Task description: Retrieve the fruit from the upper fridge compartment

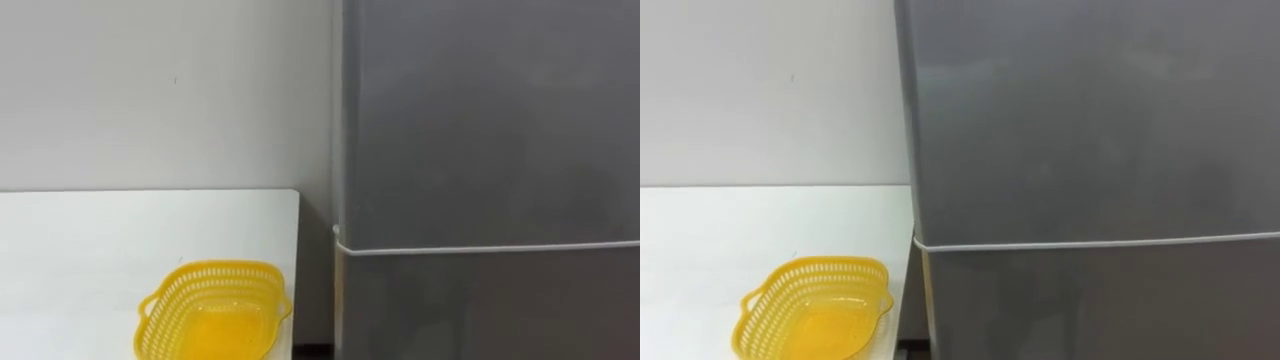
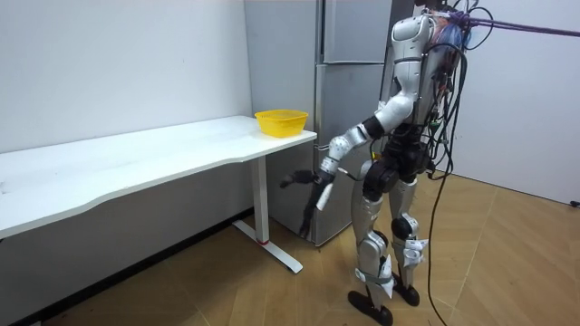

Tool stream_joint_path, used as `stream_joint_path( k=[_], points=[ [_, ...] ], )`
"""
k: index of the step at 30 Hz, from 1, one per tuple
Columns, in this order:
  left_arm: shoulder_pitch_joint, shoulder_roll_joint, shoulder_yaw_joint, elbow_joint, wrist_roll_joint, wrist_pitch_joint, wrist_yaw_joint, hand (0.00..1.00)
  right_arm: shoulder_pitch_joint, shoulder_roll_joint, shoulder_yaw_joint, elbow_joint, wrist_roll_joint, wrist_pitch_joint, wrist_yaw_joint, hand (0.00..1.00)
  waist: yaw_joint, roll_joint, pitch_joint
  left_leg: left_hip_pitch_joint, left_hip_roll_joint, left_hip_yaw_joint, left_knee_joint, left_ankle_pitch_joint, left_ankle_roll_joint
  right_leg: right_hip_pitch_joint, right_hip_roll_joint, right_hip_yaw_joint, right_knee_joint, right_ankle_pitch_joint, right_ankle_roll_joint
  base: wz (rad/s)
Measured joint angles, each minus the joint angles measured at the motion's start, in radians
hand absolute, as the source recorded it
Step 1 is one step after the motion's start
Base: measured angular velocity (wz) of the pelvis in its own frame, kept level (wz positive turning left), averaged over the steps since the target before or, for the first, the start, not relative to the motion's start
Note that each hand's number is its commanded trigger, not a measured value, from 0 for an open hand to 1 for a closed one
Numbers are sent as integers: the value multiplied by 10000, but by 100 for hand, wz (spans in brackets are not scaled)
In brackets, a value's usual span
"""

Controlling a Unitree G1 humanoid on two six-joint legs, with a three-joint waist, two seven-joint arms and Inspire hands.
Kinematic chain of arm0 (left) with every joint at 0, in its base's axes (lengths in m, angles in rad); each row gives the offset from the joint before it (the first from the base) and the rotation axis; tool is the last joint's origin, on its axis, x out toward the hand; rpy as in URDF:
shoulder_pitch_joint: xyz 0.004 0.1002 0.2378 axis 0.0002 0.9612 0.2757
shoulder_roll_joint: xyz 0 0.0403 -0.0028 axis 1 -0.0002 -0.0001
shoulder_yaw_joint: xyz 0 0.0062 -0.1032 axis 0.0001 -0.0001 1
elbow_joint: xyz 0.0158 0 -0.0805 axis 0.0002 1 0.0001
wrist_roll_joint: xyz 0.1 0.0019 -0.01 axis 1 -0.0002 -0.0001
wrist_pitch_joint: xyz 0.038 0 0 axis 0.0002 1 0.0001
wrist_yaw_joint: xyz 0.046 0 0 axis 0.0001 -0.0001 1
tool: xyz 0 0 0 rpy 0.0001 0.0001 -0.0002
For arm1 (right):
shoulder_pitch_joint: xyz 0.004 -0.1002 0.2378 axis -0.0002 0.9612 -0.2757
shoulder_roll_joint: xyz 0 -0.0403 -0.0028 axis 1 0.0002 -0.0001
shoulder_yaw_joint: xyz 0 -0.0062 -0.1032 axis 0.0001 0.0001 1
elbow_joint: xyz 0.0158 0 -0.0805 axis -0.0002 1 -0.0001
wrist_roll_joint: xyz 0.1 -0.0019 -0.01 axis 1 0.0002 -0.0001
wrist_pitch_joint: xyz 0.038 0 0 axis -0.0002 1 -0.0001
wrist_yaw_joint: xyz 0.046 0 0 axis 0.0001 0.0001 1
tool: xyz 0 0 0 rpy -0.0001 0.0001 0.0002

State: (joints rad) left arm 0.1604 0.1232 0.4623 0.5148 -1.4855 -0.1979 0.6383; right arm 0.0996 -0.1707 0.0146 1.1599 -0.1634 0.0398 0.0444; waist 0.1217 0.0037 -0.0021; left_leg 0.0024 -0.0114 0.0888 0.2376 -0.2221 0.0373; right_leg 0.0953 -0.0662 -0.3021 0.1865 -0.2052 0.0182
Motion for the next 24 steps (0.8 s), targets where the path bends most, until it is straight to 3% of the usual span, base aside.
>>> stream_joint_path(
  k=[3,4,7,10,13,18,20,24],
  points=[
    [-37,453,442,-1142,612,-418,1151,0,144,-99,-177,-111,-268,-88,-138,0,37,81,-43,67,-18,6,-31,9,13,-3,-8,2,1,-1,1,-2],
    [-108,649,612,-1514,1276,-505,1570,0,259,-118,-224,-258,-401,-106,-199,0,129,98,-54,95,-19,16,-68,13,15,-4,-6,15,6,0,1,-5],
    [-239,703,1293,-3490,2967,-793,2623,0,503,-113,-571,-208,-737,-263,-218,0,68,110,-56,134,-41,-58,-102,19,24,27,-3,15,-4,0,1,2],
    [-395,988,1398,-4806,4904,-853,3248,0,499,-122,-566,-154,-690,-235,-199,0,122,136,-46,230,-58,-124,-168,23,29,65,17,29,-35,0,1,-10],
    [-410,985,1398,-6336,6478,-849,3666,0,467,-144,-567,-49,-526,-154,-224,0,113,169,-46,233,-68,-183,-175,22,29,68,18,25,-32,0,1,-1],
    [-592,985,1394,-7354,7944,-803,3500,0,408,-210,-589,18,-726,-151,-93,0,-119,269,-21,193,-69,-233,-175,23,27,72,29,4,-31,-1,1,2],
    [-596,985,1360,-7730,8547,-619,3053,0,391,-208,-717,15,-820,-158,60,0,-236,236,-24,80,-73,-290,-144,22,27,90,37,-2,-39,-1,1,9],
    [-596,996,1139,-8575,8598,-485,1498,0,436,-210,-816,72,-827,-158,299,0,-439,197,-4,36,-162,-378,-121,34,23,100,23,-3,-31,-4,5,6]
  ],
)
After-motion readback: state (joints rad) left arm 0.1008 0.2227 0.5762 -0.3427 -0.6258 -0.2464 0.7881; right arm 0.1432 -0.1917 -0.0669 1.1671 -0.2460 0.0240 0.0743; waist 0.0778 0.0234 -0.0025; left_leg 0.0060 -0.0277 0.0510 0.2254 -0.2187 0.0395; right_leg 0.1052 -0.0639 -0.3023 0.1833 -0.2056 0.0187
